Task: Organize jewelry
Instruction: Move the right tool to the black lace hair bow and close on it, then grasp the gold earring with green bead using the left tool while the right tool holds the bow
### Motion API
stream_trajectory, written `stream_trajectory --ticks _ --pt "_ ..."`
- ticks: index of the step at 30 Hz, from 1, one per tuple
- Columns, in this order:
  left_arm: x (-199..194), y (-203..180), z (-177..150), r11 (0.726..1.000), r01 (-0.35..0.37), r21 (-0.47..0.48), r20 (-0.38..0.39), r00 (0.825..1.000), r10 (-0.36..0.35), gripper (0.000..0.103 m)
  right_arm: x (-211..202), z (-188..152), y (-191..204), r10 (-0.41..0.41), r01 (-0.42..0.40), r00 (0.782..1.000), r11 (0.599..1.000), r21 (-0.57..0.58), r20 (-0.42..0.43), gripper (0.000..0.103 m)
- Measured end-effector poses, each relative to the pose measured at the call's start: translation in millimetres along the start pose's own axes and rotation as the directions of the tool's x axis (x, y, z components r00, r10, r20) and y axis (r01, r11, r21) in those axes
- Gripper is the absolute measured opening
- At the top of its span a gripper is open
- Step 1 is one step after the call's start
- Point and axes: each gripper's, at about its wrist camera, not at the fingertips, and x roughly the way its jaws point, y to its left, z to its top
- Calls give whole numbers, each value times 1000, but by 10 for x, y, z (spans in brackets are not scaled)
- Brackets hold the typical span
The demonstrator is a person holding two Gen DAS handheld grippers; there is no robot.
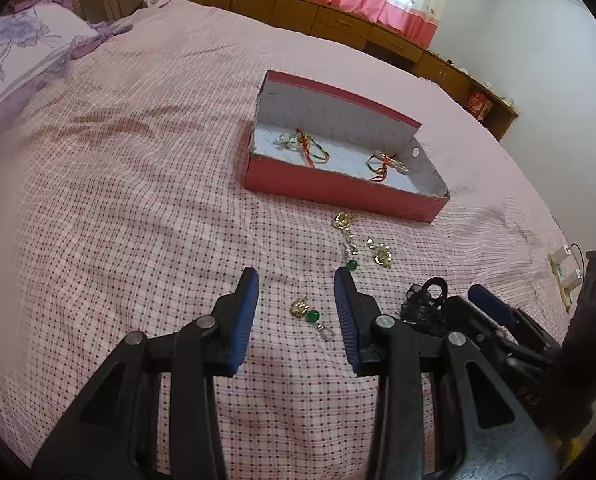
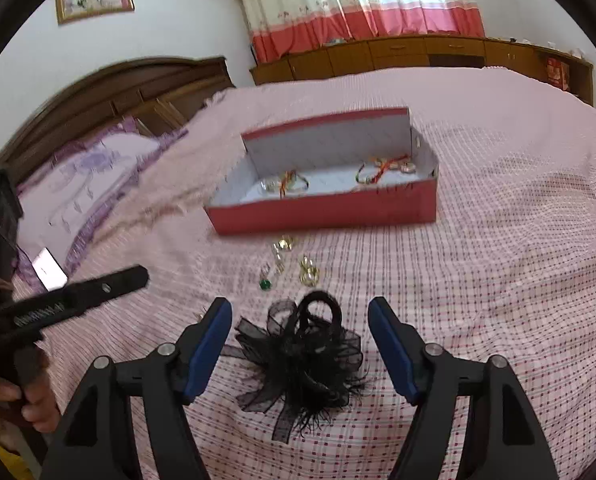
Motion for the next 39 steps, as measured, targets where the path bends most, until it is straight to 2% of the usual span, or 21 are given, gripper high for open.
stream_trajectory --ticks 6,14,16,17,22,25,34,39 --pt "17 67 -36 1000 4 -17 -4 1000 -4 30 190 -84 51 -20 19 999 999 -30 -39 80" --pt "106 150 -67 999 13 -43 -17 1000 -13 31 436 -197 184 -51 44 996 994 -97 -72 81" --pt "129 171 -77 999 9 -49 -21 1000 -10 31 473 -216 191 -60 52 996 993 -109 -72 77" --pt "138 181 -82 999 9 -52 -22 1000 -10 31 490 -223 186 -64 56 995 992 -111 -72 72" --pt "182 194 -86 999 8 -53 -31 999 -10 30 466 -229 112 -23 18 998 996 -87 -56 71" --pt "194 160 -84 999 11 -50 -31 999 -12 31 368 -194 54 -14 11 999 997 -74 -32 71" --pt "228 -13 -27 999 23 -39 6 1000 -22 31 -117 111 -228 -40 41 993 999 -10 110 71" --pt "322 -175 12 999 32 -12 3 999 -32 31 -303 246 -344 -70 68 987 998 14 142 71"
